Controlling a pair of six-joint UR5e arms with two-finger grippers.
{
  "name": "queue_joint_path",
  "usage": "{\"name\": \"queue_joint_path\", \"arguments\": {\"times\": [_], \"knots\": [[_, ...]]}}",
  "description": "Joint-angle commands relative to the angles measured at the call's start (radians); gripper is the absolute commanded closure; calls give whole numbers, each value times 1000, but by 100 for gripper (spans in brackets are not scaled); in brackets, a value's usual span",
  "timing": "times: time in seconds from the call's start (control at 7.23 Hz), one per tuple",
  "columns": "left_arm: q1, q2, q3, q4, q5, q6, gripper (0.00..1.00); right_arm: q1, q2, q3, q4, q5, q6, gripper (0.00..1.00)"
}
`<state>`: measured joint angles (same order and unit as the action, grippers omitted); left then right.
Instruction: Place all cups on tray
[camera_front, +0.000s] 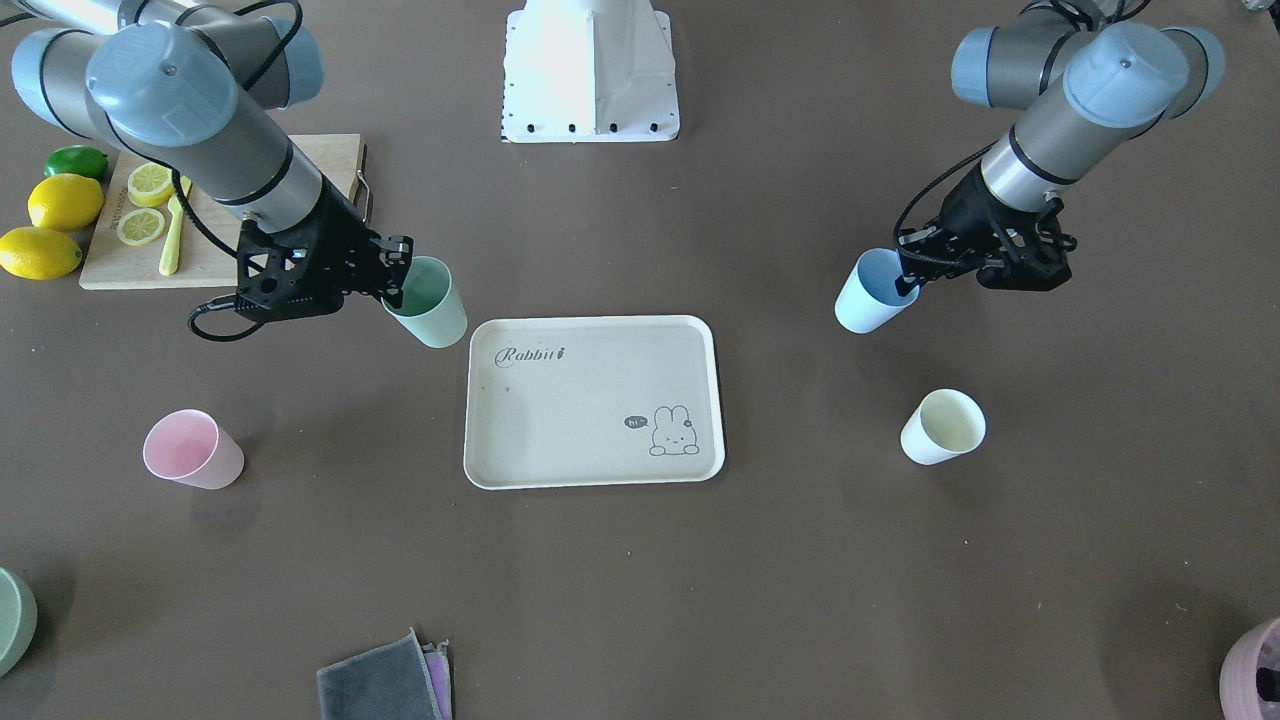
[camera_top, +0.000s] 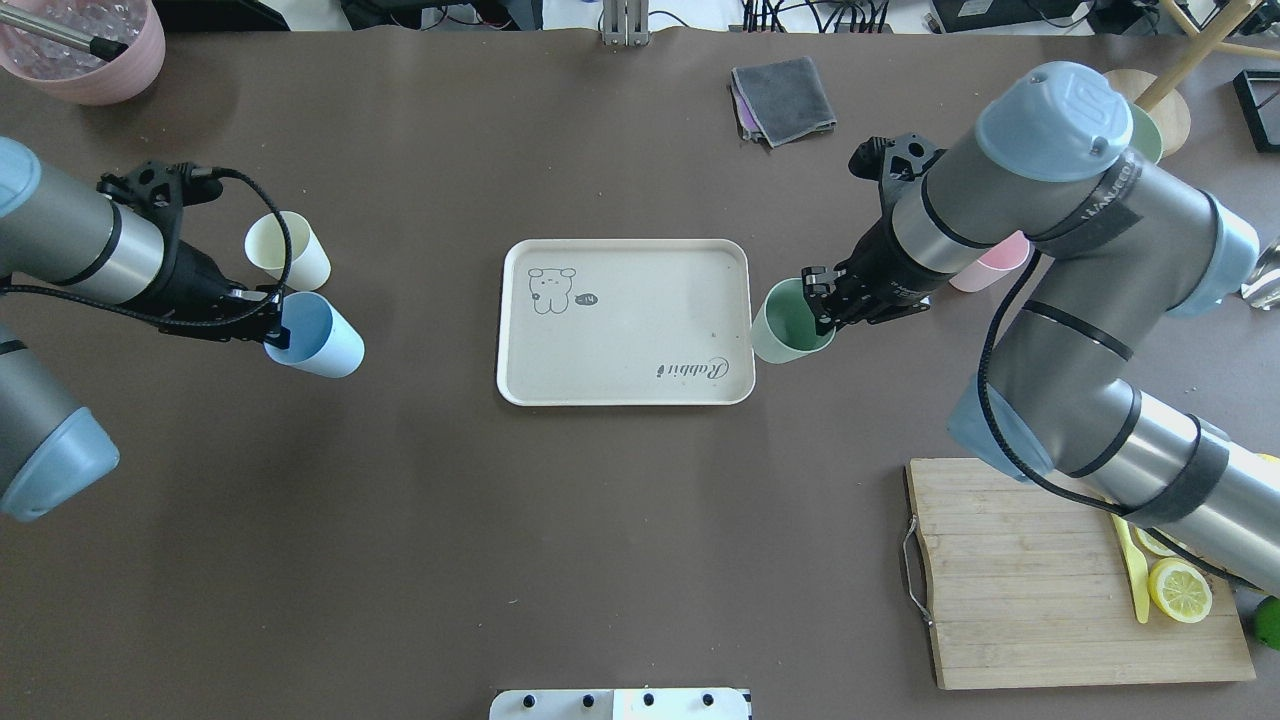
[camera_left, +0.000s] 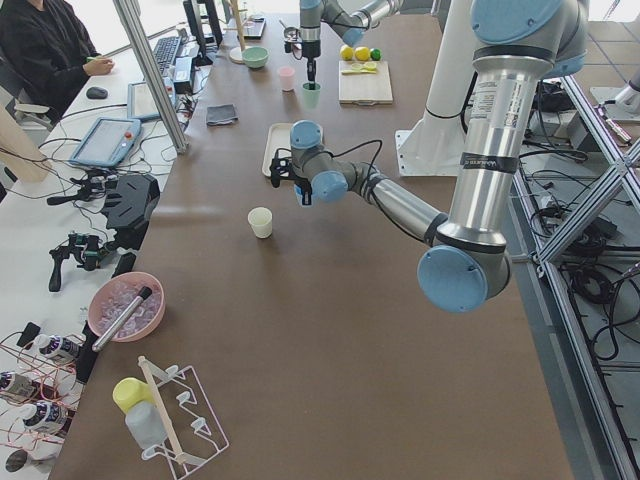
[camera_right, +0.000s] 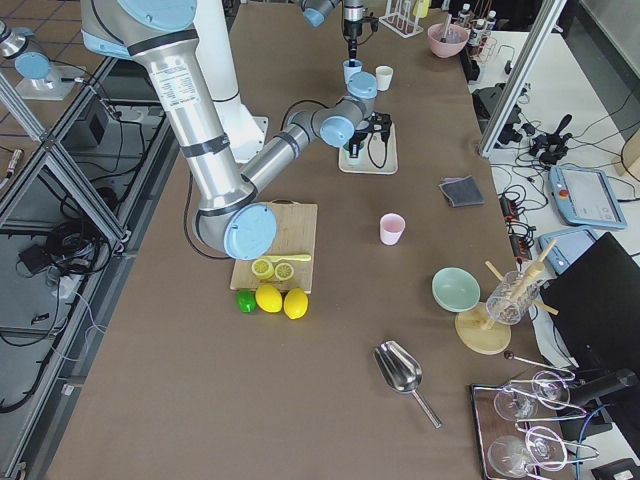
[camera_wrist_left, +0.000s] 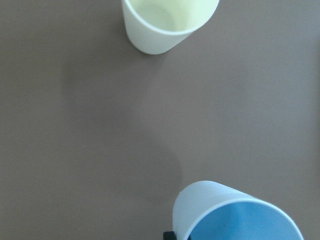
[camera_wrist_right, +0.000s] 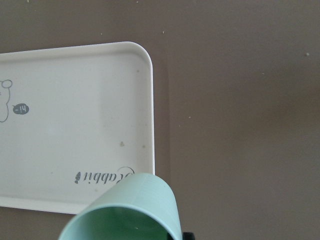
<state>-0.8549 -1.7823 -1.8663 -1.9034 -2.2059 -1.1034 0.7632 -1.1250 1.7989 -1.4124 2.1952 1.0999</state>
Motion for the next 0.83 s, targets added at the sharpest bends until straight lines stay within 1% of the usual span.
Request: {"name": "queue_joint_path", "arguments": {"times": [0.0, 0.14, 0.28, 0.42, 0.55, 0.69], "knots": [[-4, -92, 21, 58, 0, -3, 100, -18, 101, -126, 12, -12, 20, 100], [2, -117, 32, 60, 3, -36, 100, -34, 150, -172, 15, -31, 23, 100], [8, -162, 41, 63, 21, -79, 100, -54, 203, -234, 16, -67, 38, 100], [48, -192, 41, 79, 44, -105, 100, -73, 203, -239, 26, -74, 44, 100], [80, -242, 41, 117, 72, -134, 100, -96, 205, -251, 35, -101, 46, 100], [103, -288, 42, 162, 89, -156, 100, -101, 203, -268, 70, -112, 46, 100]]}}
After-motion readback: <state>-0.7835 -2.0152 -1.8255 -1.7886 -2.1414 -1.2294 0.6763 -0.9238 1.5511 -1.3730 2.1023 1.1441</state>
